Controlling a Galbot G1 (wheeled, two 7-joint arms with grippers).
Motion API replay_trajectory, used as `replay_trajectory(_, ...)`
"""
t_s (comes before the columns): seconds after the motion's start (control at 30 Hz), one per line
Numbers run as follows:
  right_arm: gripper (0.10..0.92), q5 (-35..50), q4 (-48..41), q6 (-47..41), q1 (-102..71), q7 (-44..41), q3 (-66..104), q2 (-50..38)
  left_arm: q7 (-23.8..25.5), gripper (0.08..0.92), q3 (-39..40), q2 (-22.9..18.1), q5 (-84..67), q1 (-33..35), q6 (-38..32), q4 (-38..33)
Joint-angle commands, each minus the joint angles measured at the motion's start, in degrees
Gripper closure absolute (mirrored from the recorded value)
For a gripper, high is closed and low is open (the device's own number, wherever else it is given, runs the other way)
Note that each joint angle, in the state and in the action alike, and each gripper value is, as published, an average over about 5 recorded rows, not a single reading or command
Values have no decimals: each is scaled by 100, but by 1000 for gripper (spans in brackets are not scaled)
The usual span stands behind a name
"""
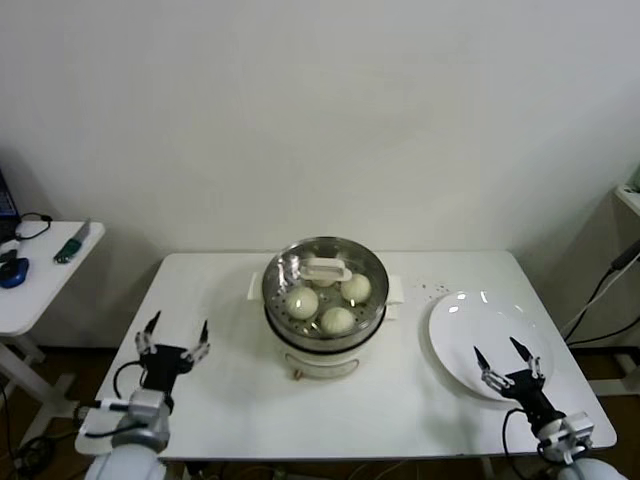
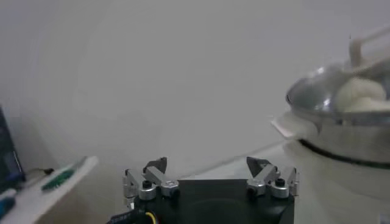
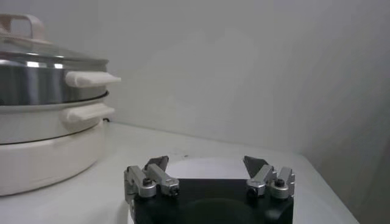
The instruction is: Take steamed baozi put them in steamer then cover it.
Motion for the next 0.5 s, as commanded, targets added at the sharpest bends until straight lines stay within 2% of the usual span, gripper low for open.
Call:
replay_trajectory(0.03,203,121,71,94,-99,1,-4,46,-41,177,-626,-661,-1110,605,-2366,720)
replay_trajectory(0.5,203,193,76,67,40,-39,-47,12,258,177,-748,-516,-1028,827,-2393,596)
